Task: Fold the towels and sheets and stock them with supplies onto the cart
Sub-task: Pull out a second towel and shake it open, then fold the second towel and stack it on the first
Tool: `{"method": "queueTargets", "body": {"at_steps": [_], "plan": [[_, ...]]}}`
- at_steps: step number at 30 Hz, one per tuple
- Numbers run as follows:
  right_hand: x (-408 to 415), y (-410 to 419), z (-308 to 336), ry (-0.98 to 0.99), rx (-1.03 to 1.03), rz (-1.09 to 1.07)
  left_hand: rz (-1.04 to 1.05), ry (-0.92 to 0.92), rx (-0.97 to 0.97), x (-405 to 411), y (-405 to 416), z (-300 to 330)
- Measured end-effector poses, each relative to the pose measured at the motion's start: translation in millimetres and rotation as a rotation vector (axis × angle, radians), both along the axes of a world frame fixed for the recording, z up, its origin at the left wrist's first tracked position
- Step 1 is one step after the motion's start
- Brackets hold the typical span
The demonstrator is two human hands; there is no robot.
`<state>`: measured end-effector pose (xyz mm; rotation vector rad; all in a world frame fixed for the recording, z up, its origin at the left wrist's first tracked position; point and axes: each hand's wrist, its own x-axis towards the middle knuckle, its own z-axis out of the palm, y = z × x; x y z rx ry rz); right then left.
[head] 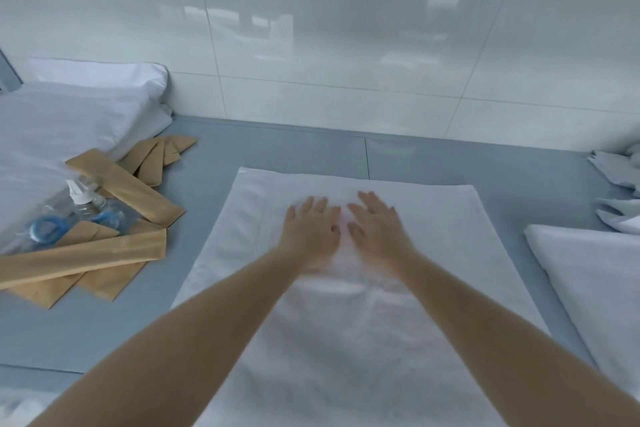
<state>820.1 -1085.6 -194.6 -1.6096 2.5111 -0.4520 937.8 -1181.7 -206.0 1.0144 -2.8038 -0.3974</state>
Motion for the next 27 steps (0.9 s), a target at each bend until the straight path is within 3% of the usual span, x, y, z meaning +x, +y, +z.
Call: {"method": "queueTargets", "body": {"at_steps": [5, 11, 15, 20, 27], "plan": [[2, 14, -24, 0.135, 0.195, -0.036, 0.055, -0.132, -0.062, 25, -5, -18], [-75, 71, -23, 0.139, 0.284, -0.276, 0.248, -0.19, -0.029, 89, -61, -17], [-93, 67, -15, 0.108, 0.313, -0.437, 0.364, -0.184, -0.072, 77, -68, -12], [-49, 0, -19, 0.132, 0.266, -0.258, 0.131, -0.163, -0.086, 6, -38, -16], [-77, -34, -31, 0.162, 0.271, -0.233, 0.193, -0.215, -0.082, -12, -90, -23]]}}
